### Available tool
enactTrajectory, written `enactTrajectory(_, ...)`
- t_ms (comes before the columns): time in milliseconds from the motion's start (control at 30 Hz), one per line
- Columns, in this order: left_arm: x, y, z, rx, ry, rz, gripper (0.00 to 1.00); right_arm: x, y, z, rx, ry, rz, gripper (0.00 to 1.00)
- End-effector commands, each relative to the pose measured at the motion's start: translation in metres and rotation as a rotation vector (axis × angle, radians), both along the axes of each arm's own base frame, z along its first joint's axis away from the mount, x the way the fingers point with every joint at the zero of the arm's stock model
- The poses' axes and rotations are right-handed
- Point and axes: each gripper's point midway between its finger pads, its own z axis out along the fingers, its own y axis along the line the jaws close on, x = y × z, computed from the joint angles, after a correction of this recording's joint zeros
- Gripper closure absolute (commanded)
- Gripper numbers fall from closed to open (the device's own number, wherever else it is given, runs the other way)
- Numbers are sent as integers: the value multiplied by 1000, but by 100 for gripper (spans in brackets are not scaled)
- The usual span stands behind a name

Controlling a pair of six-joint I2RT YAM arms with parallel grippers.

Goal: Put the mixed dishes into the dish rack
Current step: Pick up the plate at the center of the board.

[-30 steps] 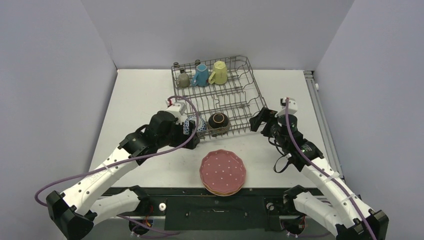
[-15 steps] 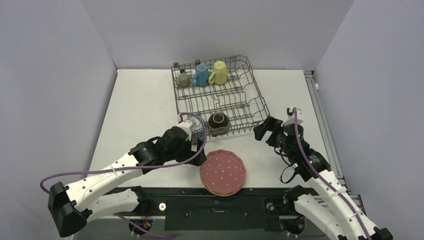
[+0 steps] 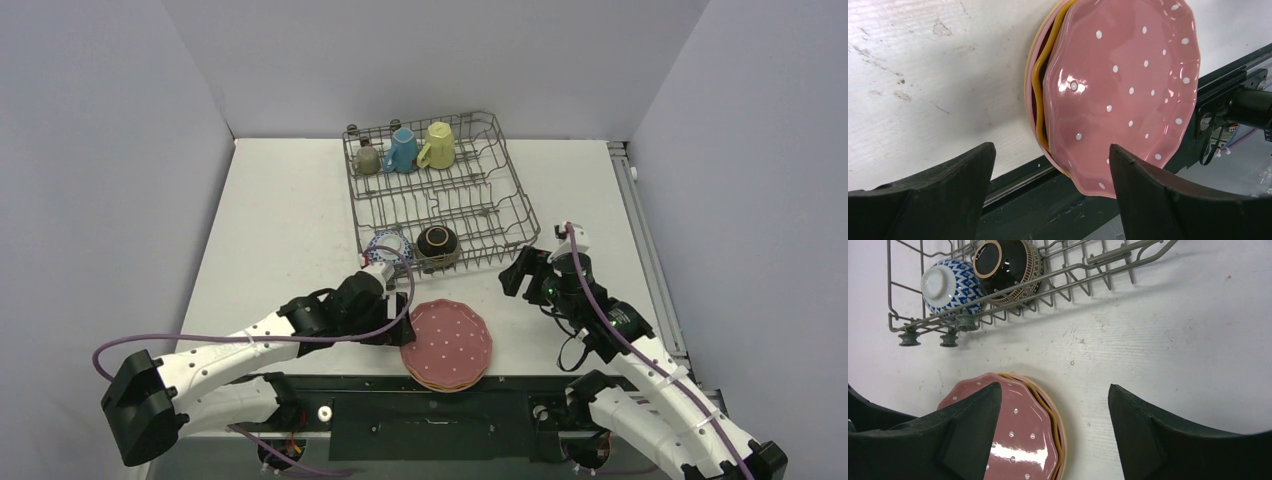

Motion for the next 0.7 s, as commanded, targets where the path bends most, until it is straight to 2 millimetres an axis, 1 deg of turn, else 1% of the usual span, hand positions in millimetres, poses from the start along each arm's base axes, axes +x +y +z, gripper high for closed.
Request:
enactTrajectory(0, 2, -22, 9, -108, 12, 6, 23, -7, 10, -10, -42, 10, 55, 28)
enactTrajectory(33, 1, -22, 7, -107, 19, 7, 27, -8, 11, -12, -49, 11, 59, 28)
enactTrajectory(67, 0, -22, 6, -108, 26, 4, 29, -10, 15, -12, -57, 8, 73, 29)
enactTrajectory(133, -2, -24, 4, -112, 39, -1, 37, -12, 19, -14, -72, 8, 86, 30)
enactTrajectory(200, -3, -24, 1, -111, 51, -4, 41, -13, 22, -17, -90, 6, 87, 31)
enactTrajectory(333, -4, -28, -2, -111, 64, -13, 56, -15, 28, -21, -106, 8, 99, 32)
enactTrajectory(400, -4, -29, -3, -110, 70, -16, 59, -16, 31, -22, -108, 11, 107, 33)
enactTrajectory(600, -6, -29, -9, -101, 87, -22, 61, -18, 34, -27, -126, 17, 116, 34)
enactTrajectory(633, -6, -29, -10, -100, 89, -23, 63, -18, 35, -27, -126, 16, 118, 34)
enactTrajectory(667, -7, -30, -10, -100, 90, -26, 68, -18, 35, -27, -127, 17, 119, 34)
